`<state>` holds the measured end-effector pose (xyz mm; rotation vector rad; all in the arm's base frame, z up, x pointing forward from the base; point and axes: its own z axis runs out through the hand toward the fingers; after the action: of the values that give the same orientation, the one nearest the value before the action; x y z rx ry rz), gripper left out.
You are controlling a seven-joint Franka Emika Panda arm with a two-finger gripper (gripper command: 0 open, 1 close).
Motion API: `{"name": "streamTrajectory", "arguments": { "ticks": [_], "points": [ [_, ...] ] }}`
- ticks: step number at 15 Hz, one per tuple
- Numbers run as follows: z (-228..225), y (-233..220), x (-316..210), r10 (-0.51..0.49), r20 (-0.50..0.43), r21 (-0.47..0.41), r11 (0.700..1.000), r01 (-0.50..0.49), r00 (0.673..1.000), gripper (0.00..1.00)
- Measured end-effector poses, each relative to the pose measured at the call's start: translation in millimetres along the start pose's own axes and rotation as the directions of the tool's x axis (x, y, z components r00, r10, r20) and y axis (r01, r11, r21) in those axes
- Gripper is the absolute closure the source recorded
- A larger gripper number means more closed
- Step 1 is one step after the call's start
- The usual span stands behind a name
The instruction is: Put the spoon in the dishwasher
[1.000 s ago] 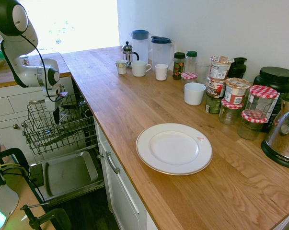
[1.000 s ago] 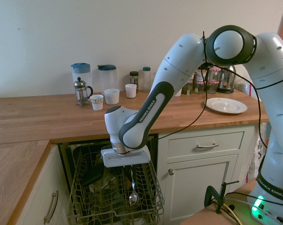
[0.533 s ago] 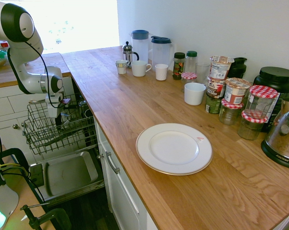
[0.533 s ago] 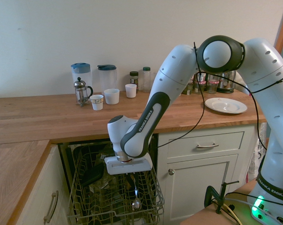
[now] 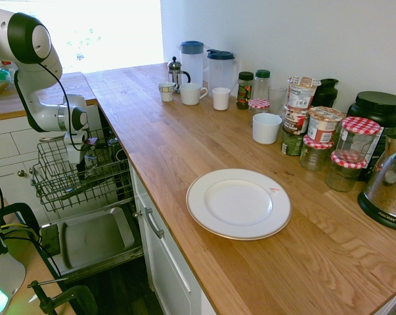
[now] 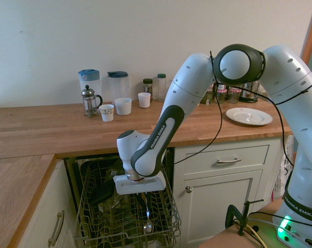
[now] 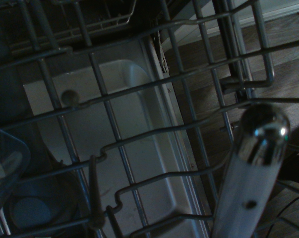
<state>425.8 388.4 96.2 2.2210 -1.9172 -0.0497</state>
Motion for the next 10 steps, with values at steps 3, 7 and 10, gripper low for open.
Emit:
{"name": "streamTrajectory", "arguments": {
  "ticks": [3, 7, 10],
  "points": [
    [1, 2, 0, -0.003, -0.009, -0.004, 1.0, 0.002, 1.0, 0.0],
    [-41, 21, -3, 0.013, -0.006, 0.046, 0.999, -0.012, 1.0, 0.0],
    [-107, 55, 0, 0.035, -0.017, 0.106, 0.994, -0.034, 0.999, 0.0]
  ]
}}
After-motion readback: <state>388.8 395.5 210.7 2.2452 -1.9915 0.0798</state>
